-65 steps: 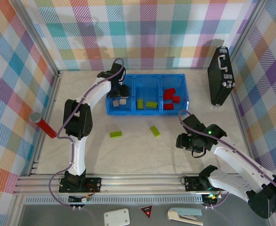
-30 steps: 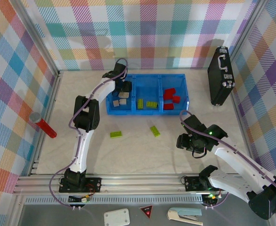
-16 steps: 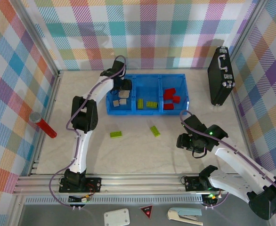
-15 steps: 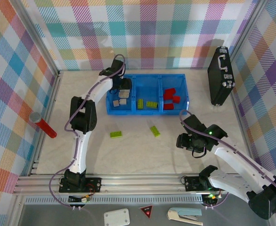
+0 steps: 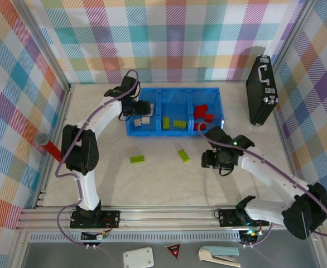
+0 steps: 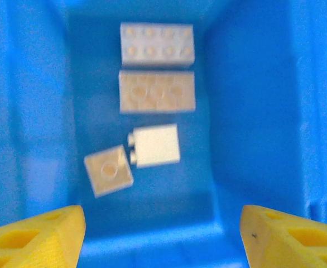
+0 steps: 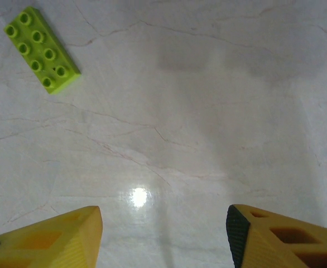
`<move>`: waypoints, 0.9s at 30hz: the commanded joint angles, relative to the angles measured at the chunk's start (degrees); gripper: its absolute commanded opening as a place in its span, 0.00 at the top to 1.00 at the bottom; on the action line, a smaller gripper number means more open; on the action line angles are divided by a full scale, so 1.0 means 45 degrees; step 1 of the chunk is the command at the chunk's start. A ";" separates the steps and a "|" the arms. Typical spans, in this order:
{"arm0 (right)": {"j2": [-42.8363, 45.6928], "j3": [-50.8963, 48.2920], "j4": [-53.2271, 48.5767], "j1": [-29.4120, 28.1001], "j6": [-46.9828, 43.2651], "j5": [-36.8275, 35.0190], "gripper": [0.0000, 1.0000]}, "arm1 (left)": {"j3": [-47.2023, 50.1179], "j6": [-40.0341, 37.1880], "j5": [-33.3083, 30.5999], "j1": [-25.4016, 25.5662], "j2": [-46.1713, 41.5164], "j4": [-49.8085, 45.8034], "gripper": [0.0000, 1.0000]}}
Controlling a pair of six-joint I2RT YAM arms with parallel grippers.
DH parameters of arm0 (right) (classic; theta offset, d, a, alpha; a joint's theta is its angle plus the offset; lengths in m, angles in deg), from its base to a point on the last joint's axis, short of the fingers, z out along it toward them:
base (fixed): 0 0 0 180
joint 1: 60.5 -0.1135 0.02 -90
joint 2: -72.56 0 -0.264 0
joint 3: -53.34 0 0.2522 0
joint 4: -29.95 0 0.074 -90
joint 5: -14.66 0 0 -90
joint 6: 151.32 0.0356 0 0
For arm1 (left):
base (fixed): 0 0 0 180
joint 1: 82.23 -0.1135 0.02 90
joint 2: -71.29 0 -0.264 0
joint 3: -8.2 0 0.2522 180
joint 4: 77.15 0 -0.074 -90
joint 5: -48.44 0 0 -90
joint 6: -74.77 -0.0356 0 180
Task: Sort the legos into containers by color
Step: Place the lego in the container, then pick up the lego from the center of the table.
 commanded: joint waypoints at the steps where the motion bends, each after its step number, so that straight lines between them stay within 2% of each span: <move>1: -0.0759 0.0739 0.0306 -0.0069 -0.0799 0.0039 0.38 | 0.1123 0.0205 0.0183 -0.0078 -0.1415 -0.0273 0.27; 11: -0.3388 0.2468 0.0876 -0.0071 -0.1710 0.0559 0.38 | 0.4307 0.0372 0.0079 -0.0078 -0.4528 -0.0898 0.26; 27: -0.7452 0.4783 0.1464 -0.0298 -0.2499 0.1384 0.39 | 0.7302 -0.0354 -0.1948 -0.0097 -0.9126 -0.3222 0.23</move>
